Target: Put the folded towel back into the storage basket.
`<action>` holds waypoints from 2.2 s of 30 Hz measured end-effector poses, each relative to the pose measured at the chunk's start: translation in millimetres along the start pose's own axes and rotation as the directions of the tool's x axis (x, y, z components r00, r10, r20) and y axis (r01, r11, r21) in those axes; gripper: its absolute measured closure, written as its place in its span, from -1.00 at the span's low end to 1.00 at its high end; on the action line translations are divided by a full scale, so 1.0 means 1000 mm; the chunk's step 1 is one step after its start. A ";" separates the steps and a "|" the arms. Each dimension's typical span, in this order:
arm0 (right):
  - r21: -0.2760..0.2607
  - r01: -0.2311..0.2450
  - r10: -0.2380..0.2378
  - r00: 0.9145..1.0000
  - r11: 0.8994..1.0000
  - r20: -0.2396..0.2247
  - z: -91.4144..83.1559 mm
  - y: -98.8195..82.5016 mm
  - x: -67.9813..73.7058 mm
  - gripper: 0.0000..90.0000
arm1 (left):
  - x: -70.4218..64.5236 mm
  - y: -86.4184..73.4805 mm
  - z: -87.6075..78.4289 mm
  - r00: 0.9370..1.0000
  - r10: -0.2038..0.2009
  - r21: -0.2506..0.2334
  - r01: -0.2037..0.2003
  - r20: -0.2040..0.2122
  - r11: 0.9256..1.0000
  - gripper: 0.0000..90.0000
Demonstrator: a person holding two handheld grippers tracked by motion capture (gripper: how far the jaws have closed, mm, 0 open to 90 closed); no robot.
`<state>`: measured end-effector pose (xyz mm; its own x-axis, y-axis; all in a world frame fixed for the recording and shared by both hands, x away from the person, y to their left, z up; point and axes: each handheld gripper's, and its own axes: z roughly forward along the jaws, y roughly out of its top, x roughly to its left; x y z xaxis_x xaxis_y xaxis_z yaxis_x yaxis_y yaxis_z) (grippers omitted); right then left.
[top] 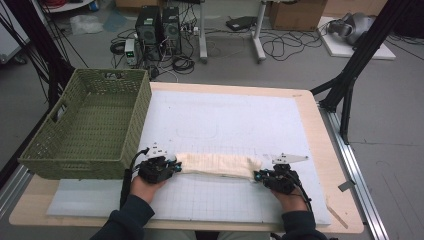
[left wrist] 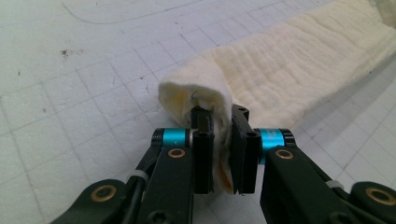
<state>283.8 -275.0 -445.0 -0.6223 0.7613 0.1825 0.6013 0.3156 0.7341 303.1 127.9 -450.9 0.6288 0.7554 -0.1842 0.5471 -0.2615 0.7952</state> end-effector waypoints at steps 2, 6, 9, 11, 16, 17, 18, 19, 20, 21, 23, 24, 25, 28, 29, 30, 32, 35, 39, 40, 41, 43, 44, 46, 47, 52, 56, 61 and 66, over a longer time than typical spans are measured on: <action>-0.034 0.001 -0.001 1.000 0.999 0.009 -0.005 0.003 0.001 0.84 | 0.000 0.001 -0.002 1.000 0.008 -0.011 -0.008 -0.001 1.000 0.79; -0.086 0.017 -0.014 0.999 0.996 0.036 -0.015 0.009 0.000 0.84 | -0.002 0.005 -0.007 1.000 0.023 -0.060 -0.022 0.010 0.998 0.80; -0.096 0.030 -0.024 0.998 0.995 0.061 -0.017 0.011 -0.001 0.84 | -0.004 0.008 -0.011 0.999 0.039 -0.082 -0.037 0.022 0.996 0.80; -0.111 0.025 -0.018 0.998 0.994 0.065 -0.020 0.012 -0.002 0.83 | -0.005 0.009 -0.013 0.999 0.044 -0.096 -0.041 0.031 0.995 0.80; -0.152 0.033 -0.020 0.996 0.988 0.084 -0.028 0.016 -0.004 0.83 | -0.008 0.014 -0.018 0.997 0.053 -0.129 -0.046 0.051 0.991 0.80; -0.156 0.029 -0.016 0.996 0.987 0.087 -0.029 0.017 -0.004 0.83 | -0.008 0.016 -0.019 0.997 0.055 -0.134 -0.048 0.054 0.990 0.80; -0.160 0.033 -0.019 0.996 0.987 0.090 -0.031 0.018 -0.004 0.83 | -0.009 0.018 -0.021 0.997 0.059 -0.143 -0.051 0.057 0.988 0.80; -0.168 0.032 -0.017 0.996 0.985 0.091 -0.032 0.019 -0.005 0.83 | -0.009 0.019 -0.022 0.996 0.063 -0.151 -0.054 0.057 0.987 0.80; -0.177 0.031 -0.015 0.996 0.984 0.092 -0.033 0.020 -0.005 0.83 | -0.009 0.021 -0.024 0.996 0.066 -0.158 -0.056 0.057 0.986 0.80; -0.181 0.035 -0.019 0.996 0.983 0.090 -0.034 0.022 -0.005 0.83 | -0.010 0.023 -0.026 0.996 0.066 -0.170 -0.055 0.060 0.984 0.80; -0.193 0.047 -0.029 0.995 0.980 0.093 -0.037 0.024 -0.005 0.83 | -0.010 0.026 -0.030 0.995 0.076 -0.187 -0.063 0.063 0.980 0.80; -0.199 0.052 -0.034 0.995 0.979 0.094 -0.038 0.026 -0.005 0.83 | -0.010 0.027 -0.031 0.995 0.080 -0.198 -0.066 0.066 0.978 0.80; -0.209 0.062 -0.043 0.994 0.976 0.097 -0.040 0.027 -0.005 0.83 | -0.010 0.028 -0.033 0.994 0.085 -0.203 -0.070 0.065 0.977 0.80; -0.237 0.071 -0.051 0.995 0.969 0.090 -0.045 0.032 -0.004 0.83 | -0.010 0.031 -0.038 0.993 0.098 -0.230 -0.080 0.070 0.970 0.80; -0.246 0.078 -0.057 0.994 0.966 0.090 -0.047 0.034 -0.004 0.83 | -0.010 0.033 -0.040 0.992 0.103 -0.233 -0.083 0.072 0.969 0.80; -0.254 0.078 -0.057 0.995 0.964 0.087 -0.048 0.036 -0.004 0.83 | -0.010 0.034 -0.042 0.992 0.101 -0.243 -0.081 0.072 0.967 0.80; -0.264 0.082 -0.062 0.995 0.961 0.084 -0.050 0.039 -0.004 0.83 | -0.010 0.037 -0.046 0.992 0.108 -0.250 -0.087 0.072 0.964 0.80; -0.280 0.093 -0.074 0.994 0.956 0.077 -0.052 0.043 -0.005 0.83 | -0.011 0.041 -0.052 0.991 0.116 -0.269 -0.093 0.069 0.959 0.80; -0.311 0.106 -0.092 0.994 0.944 0.061 -0.056 0.052 -0.004 0.83 | -0.010 0.048 -0.063 0.991 0.119 -0.300 -0.095 0.061 0.949 0.80; -0.318 0.109 -0.095 0.994 0.942 0.058 -0.057 0.055 -0.003 0.83 | -0.010 0.050 -0.066 0.991 0.117 -0.308 -0.094 0.059 0.947 0.80; -0.325 0.112 -0.099 0.993 0.939 0.056 -0.058 0.058 -0.002 0.82 | -0.009 0.052 -0.069 0.991 0.119 -0.315 -0.096 0.056 0.944 0.80; -0.333 0.128 -0.116 0.992 0.934 0.056 -0.058 0.064 -0.001 0.83 | -0.008 0.056 -0.075 0.992 0.116 -0.327 -0.094 0.050 0.940 0.80; -0.337 0.132 -0.121 0.991 0.932 0.056 -0.058 0.068 0.000 0.83 | -0.008 0.057 -0.078 0.992 0.117 -0.330 -0.095 0.045 0.939 0.80; -0.349 0.145 -0.135 0.989 0.926 0.053 -0.059 0.076 0.002 0.83 | -0.007 0.060 -0.084 0.993 0.113 -0.337 -0.095 0.035 0.937 0.80; -0.358 0.154 -0.144 0.988 0.921 0.052 -0.059 0.080 0.002 0.83 | -0.006 0.061 -0.087 0.993 0.113 -0.339 -0.096 0.031 0.936 0.80; -0.388 0.160 -0.161 0.986 0.908 0.031 -0.057 0.099 0.006 0.82 | -0.002 0.066 -0.102 0.993 0.118 -0.357 -0.109 0.004 0.928 0.80; -0.385 0.177 -0.182 0.983 0.906 0.024 -0.051 0.112 0.009 0.82 | 0.002 0.068 -0.113 0.993 0.115 -0.363 -0.115 -0.020 0.925 0.80; -0.388 0.191 -0.202 0.979 0.901 0.014 -0.040 0.127 0.012 0.82 | 0.006 0.067 -0.122 0.993 0.109 -0.369 -0.115 -0.039 0.922 0.80; -0.390 0.196 -0.207 0.978 0.900 0.014 -0.030 0.142 0.015 0.82 | 0.011 0.066 -0.131 0.993 0.102 -0.373 -0.115 -0.054 0.921 0.80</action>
<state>344.6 -235.8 -318.3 -0.7264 0.6870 0.0173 0.2235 0.2124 0.9513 274.4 197.7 -325.0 0.6510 0.7558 -0.0706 0.2256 -0.1039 0.9687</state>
